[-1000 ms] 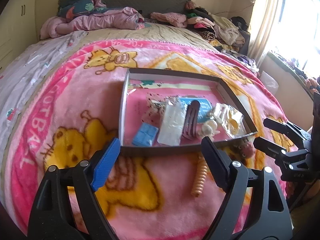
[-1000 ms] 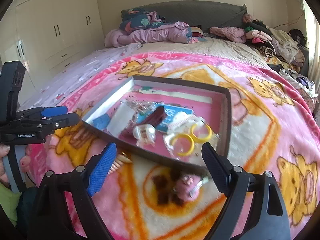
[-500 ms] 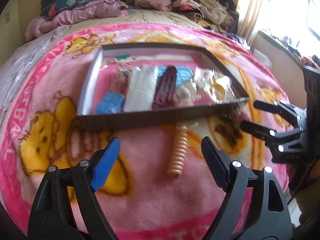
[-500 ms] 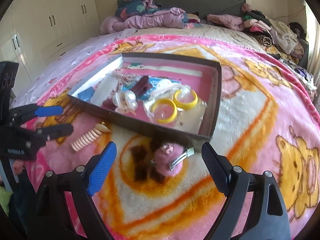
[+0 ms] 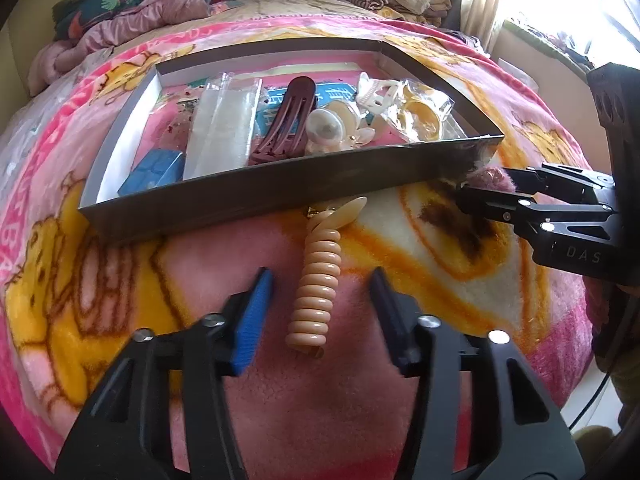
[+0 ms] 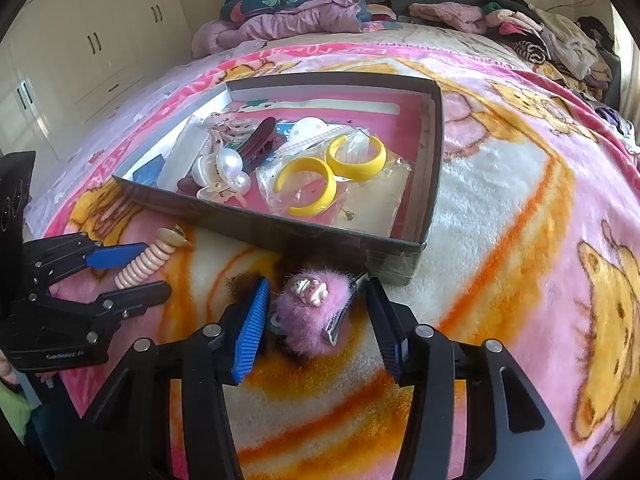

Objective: Organize jewelry
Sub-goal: 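Grasp the orange spiral hair tie with left tool while right tool grasps the pink pom-pom clip, then carry the spiral tie into the box with left tool while right tool carries the pom-pom clip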

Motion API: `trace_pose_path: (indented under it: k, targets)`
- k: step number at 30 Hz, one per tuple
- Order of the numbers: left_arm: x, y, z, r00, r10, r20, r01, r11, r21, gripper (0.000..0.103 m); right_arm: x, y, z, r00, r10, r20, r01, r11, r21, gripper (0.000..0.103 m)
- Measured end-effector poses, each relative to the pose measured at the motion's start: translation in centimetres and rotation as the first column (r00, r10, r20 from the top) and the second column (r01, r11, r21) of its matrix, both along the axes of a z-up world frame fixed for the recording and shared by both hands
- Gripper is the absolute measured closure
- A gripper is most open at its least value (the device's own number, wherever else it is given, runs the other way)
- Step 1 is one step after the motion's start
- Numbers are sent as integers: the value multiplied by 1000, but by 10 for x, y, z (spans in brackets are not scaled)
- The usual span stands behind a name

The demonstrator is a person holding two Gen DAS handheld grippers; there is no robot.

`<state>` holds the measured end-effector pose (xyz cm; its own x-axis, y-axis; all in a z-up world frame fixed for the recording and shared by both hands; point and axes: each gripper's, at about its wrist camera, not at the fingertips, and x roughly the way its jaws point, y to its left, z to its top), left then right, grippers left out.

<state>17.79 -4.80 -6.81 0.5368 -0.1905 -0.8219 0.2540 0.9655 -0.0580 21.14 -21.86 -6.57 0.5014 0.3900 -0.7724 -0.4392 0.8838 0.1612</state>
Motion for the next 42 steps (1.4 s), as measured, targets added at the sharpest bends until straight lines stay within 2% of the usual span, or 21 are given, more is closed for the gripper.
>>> trace_pose_path:
  k: [2,3,7,16,17,18,21,25,26,27,28,29,30,35,38,42]
  targets:
    - [-1,-2,1,1000,-13,-1,13,1000,-3,86,-1,0,2,1000,2,2,-2,1000,4,59]
    - [-3,-3,2,1000,-19,3,19,1000,0,92,-2,0,3,1000,5,2,-5,1000,7,70]
    - [-7,-5,9,999,-35,15,35,999,-3,92,-6,3,9,999,33,12,-33,999,1,71]
    - [-9,14,53,995,5,103,3,997,-74,92,-18,0,32,996,64,58,-66,997,28,74]
    - [-7,17,58,993,18,115,-9,997,-79,92,-18,0,37,995,70,66,-73,997,34,96]
    - [-4,19,61,992,29,121,-19,996,-82,92,-18,-1,41,995,75,72,-78,996,37,100]
    - [7,26,65,990,63,127,-51,994,-94,92,-12,-3,50,993,67,96,-71,997,42,100]
    - [17,32,65,988,84,130,-70,992,-104,92,-9,-3,45,994,86,66,-90,994,57,99]
    - [19,33,65,988,85,128,-73,992,-101,92,-10,-2,43,994,89,68,-93,994,56,96]
    - [21,34,64,988,86,126,-73,992,-101,92,-11,0,40,993,101,62,-105,993,55,82]
    - [24,34,64,989,86,124,-73,992,-101,92,-11,3,36,993,107,58,-110,993,51,72]
    - [26,34,63,989,86,122,-74,992,-101,92,-12,6,34,993,104,58,-107,993,45,55]
    - [28,33,63,989,84,122,-71,992,-102,92,-11,8,30,993,107,54,-109,993,42,50]
    - [39,31,61,990,74,120,-63,993,-96,92,-3,22,12,993,117,4,-117,993,33,52]
    - [50,30,59,990,75,119,-63,993,-103,92,-1,29,5,990,138,-16,-138,990,31,74]
    - [59,28,53,991,72,111,-60,992,-108,92,-5,26,15,989,150,10,-150,988,30,75]
